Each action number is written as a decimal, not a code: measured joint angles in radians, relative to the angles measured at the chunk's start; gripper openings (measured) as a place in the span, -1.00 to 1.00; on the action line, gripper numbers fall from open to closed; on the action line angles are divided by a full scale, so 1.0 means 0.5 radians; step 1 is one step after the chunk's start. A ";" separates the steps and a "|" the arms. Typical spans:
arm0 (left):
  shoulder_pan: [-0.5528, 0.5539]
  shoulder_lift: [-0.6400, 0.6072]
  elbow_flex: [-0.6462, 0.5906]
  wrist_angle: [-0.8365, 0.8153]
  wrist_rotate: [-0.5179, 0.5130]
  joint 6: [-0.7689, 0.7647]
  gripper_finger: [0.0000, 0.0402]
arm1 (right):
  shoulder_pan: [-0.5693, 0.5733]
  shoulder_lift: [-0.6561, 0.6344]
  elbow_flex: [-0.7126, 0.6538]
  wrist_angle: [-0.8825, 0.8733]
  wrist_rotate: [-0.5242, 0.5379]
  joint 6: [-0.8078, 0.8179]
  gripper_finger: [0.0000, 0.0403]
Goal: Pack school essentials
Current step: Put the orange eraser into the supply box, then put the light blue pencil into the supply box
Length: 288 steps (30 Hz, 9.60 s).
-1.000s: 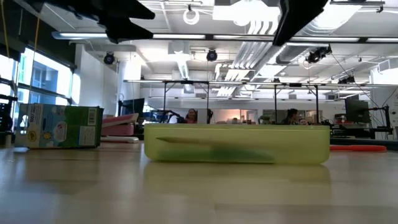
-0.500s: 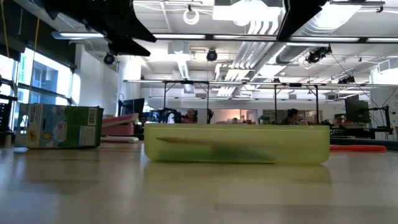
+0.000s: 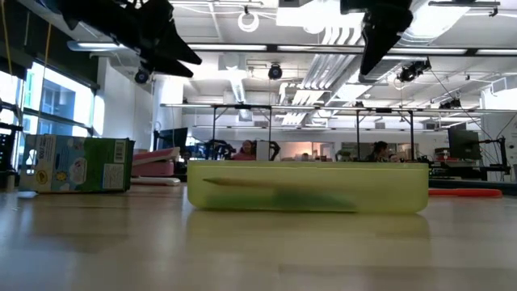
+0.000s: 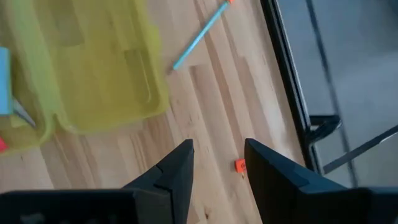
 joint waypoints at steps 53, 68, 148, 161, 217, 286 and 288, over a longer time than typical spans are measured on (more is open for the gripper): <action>-0.018 0.275 -0.020 0.080 -0.009 0.366 0.99 | -1.412 0.634 -0.221 0.033 -0.732 0.632 -0.15; -0.018 0.274 -0.020 0.162 -0.009 0.391 0.99 | -1.428 0.519 -0.643 0.659 -0.725 0.959 -0.15; -0.019 0.274 -0.021 0.142 -0.007 0.309 0.99 | -0.762 0.736 -0.372 0.627 -0.780 0.477 -0.67; -0.018 0.274 -0.021 0.141 -0.007 0.285 0.99 | -0.275 0.736 -0.285 0.630 -1.035 0.409 -0.67; 0.318 0.639 0.421 0.186 0.229 0.849 0.99 | 0.346 0.291 -0.289 0.669 -0.034 0.555 -0.05; 0.654 2.577 1.872 -0.544 0.754 1.743 0.85 | -0.080 0.192 -0.289 0.705 -0.050 0.730 -0.05; 0.655 2.577 1.872 -0.538 0.740 1.745 0.80 | -0.080 0.192 -0.289 0.706 -0.050 0.730 -0.05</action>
